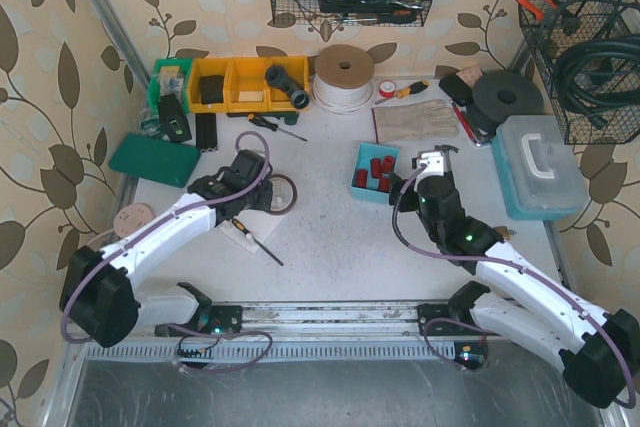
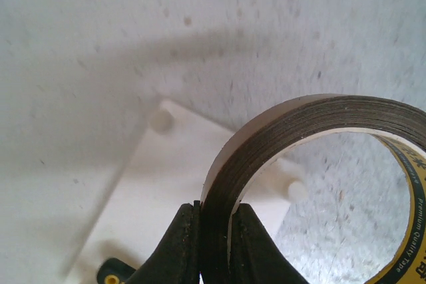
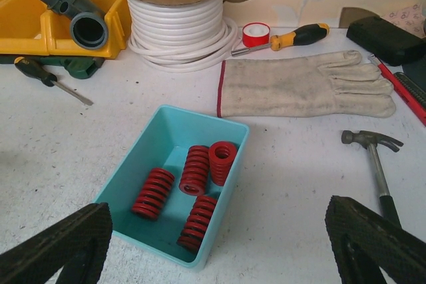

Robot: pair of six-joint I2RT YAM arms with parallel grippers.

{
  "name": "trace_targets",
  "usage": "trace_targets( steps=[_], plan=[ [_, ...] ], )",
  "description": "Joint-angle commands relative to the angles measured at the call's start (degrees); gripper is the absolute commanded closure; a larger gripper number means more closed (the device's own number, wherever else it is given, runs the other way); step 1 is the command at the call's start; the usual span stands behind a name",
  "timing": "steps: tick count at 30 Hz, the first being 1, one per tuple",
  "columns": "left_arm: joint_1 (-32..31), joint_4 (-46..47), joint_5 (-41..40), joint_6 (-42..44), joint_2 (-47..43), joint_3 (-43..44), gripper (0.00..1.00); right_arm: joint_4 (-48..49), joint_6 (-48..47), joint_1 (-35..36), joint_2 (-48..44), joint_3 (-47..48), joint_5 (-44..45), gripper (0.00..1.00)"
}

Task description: Install the large spring

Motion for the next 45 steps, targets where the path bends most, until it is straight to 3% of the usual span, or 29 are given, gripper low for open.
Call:
trace_targets(
  steps=[1,5,12,24,29,34,36,40,45],
  plan=[
    [-0.4,1.0,-7.9,1.3,-4.4,5.2,0.96,0.9,0.2,0.3,-0.5,-0.9,1.2,0.13],
    [2.6,2.5,-10.0,3.1,-2.6,10.4,0.97,0.8,0.1,0.3,0.1,-0.7,1.3,0.13],
    [15.4,5.7,-2.7,3.2,5.2,18.0,0.98,0.8,-0.3,0.6,1.4,0.0,0.2,0.13],
    [24.7,7.0,0.0,1.6,30.3,31.2,1.00,-1.8,0.9,2.5,8.2,4.4,1.9,0.11],
    [27.2,6.1,1.0,0.7,38.4,35.9,0.96,-1.8,-0.6,4.6,10.3,5.3,3.2,0.10],
    [27.5,3.7,1.3,0.4,42.5,39.2,0.88,0.0,-2.1,4.9,8.8,3.7,2.9,0.10],
    [27.6,3.5,1.1,0.3,42.3,39.4,0.80,0.3,-2.4,4.9,8.0,3.3,3.5,0.10],
    [27.6,1.7,0.7,-0.1,40.6,39.9,0.53,0.7,-2.9,4.9,7.1,2.6,3.9,0.10],
    [27.1,-2.0,2.5,-4.5,36.2,37.6,0.44,1.1,-3.0,4.9,7.1,2.6,2.6,0.10]
  ],
)
